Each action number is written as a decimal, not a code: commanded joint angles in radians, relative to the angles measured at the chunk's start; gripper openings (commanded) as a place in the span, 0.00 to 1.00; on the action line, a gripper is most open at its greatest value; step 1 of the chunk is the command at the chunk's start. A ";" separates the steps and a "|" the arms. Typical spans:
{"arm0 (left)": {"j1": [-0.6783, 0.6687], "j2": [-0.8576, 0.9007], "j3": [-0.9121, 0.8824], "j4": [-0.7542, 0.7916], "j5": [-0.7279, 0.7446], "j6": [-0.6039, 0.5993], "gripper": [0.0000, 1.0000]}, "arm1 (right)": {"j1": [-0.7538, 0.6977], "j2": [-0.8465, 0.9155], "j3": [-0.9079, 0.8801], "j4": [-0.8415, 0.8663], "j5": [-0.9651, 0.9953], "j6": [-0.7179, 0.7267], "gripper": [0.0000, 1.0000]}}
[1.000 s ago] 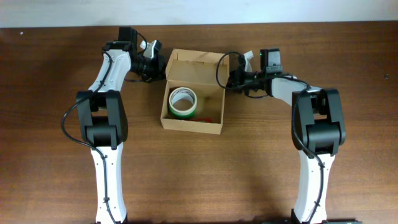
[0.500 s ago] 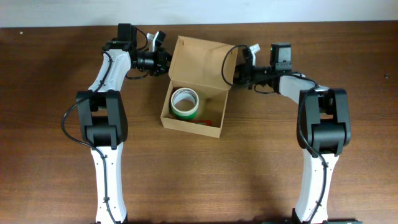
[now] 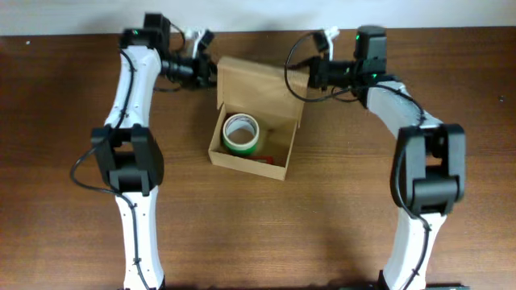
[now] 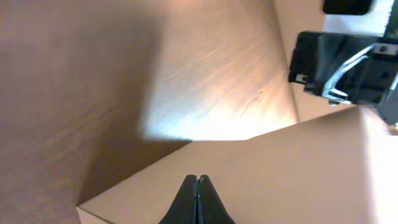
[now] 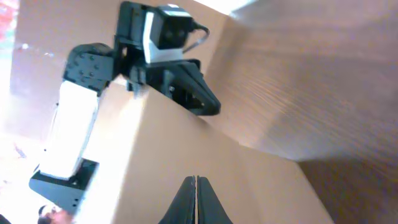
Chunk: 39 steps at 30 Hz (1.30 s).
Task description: Pack container
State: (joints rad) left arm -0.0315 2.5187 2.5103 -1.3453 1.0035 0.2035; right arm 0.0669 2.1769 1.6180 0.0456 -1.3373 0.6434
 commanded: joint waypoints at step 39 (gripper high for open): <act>-0.092 -0.402 0.154 -0.342 -0.750 -0.067 0.02 | 0.516 -0.356 0.017 -1.116 1.265 -0.504 0.04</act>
State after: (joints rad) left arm -0.0978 2.2601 2.6602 -1.6836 0.4099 0.1974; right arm 0.5694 1.8233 1.6325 -1.0679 -0.2306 0.1345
